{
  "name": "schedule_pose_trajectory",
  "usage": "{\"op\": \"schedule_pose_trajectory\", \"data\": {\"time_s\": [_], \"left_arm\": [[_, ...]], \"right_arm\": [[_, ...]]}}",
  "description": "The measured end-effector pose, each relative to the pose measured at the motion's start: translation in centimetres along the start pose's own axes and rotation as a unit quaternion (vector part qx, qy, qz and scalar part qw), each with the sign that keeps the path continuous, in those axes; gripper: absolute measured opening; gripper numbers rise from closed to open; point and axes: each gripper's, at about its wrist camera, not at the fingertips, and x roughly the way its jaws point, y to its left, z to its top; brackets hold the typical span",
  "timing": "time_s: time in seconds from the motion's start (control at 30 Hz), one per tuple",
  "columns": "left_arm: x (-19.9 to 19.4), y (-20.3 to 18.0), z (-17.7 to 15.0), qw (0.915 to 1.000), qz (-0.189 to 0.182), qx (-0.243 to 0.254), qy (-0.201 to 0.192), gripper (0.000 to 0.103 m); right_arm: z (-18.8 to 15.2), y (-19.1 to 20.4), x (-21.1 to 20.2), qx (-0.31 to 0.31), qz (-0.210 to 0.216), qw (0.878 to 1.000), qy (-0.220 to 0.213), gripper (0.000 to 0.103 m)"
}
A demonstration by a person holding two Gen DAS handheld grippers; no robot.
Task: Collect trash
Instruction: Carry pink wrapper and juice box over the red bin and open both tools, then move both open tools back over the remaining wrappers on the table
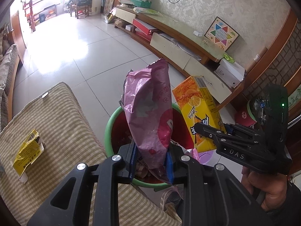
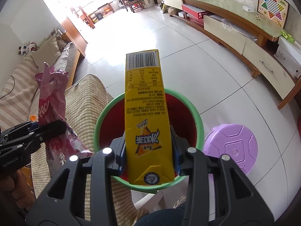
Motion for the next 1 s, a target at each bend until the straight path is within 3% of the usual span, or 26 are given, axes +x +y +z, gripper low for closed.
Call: {"op": "schedule_pose_trajectory", "data": {"time_s": [0.43,0.47,0.5,0.57,0.63,0.7,0.77,0.87,1.0], "left_arm": [[2.8,0.7,0.8,0.9998,-0.001,-0.004,0.02,0.028],[2.9,0.7,1.0,0.9998,-0.001,-0.003,0.021,0.032],[3.1,0.7,1.0,0.9997,0.001,-0.004,0.024,0.049],[3.0,0.8,1.0,0.9997,0.0,-0.007,0.022,0.06],[2.9,0.9,1.0,0.9997,0.004,-0.009,0.023,0.065],[2.7,1.2,0.9,0.9997,0.004,-0.015,0.021,0.071],[2.3,1.6,0.7,0.9996,0.008,-0.021,0.016,0.077],[1.0,2.5,0.5,0.9991,0.024,-0.034,0.001,0.089],[-1.4,4.2,-0.4,0.9974,0.041,-0.056,-0.019,0.094]], "right_arm": [[0.4,-0.5,2.4,0.001,0.0,1.0,0.016,0.037],[0.4,-0.4,2.5,0.001,0.0,1.0,0.017,0.038],[0.5,-0.4,2.5,0.001,-0.001,1.0,0.018,0.038],[0.4,-0.1,2.7,0.001,-0.003,1.0,0.021,0.038],[0.4,-0.1,2.8,0.0,-0.008,1.0,0.022,0.047],[0.3,0.0,2.7,0.001,-0.013,1.0,0.019,0.072],[0.2,0.2,2.3,0.001,-0.02,1.0,0.01,0.086],[0.1,0.5,1.8,-0.001,-0.025,1.0,0.005,0.095],[-0.2,1.0,1.0,-0.001,-0.03,1.0,0.0,0.098]]}}
